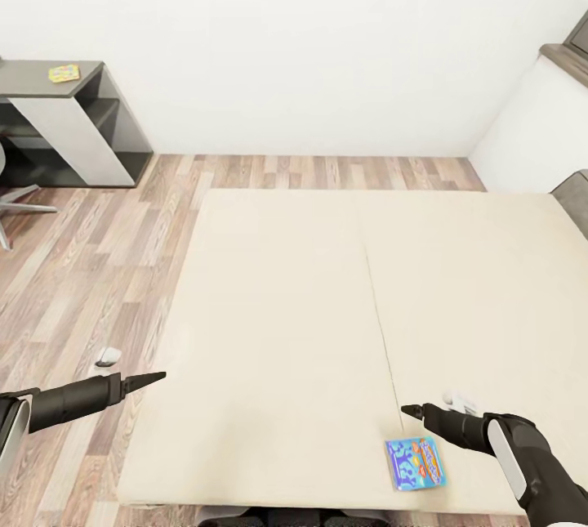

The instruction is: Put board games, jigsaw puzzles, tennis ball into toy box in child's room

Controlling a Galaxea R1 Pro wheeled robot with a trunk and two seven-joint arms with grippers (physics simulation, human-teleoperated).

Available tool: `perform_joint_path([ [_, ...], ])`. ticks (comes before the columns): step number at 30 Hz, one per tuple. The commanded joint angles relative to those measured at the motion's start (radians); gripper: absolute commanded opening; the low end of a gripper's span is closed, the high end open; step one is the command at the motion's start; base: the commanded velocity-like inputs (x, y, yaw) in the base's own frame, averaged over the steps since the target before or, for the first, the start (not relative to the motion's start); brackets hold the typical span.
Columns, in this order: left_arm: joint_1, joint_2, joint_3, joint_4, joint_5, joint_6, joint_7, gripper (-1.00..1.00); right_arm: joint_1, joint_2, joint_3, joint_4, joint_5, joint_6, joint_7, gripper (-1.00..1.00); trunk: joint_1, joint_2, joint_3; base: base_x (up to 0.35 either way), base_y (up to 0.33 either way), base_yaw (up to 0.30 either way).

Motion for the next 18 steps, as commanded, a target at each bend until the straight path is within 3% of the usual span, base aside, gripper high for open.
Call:
perform_joint_path([
  [1,0.0,0.0,0.001,0.0,0.003,0.01,-0.002,1.0,-0.001,0.0,-0.002,-0.001,0.001,0.006,0.004,1.0,0.0,-0.002,-0.003,0.0,0.0,0.0],
  [18,0.0,0.001,0.001,0.0,0.002,0.01,-0.003,1.0,-0.001,0.0,-0.002,0.001,0.001,0.006,0.004,1.0,0.0,-0.002,-0.031,0.0,0.0,0.0],
])
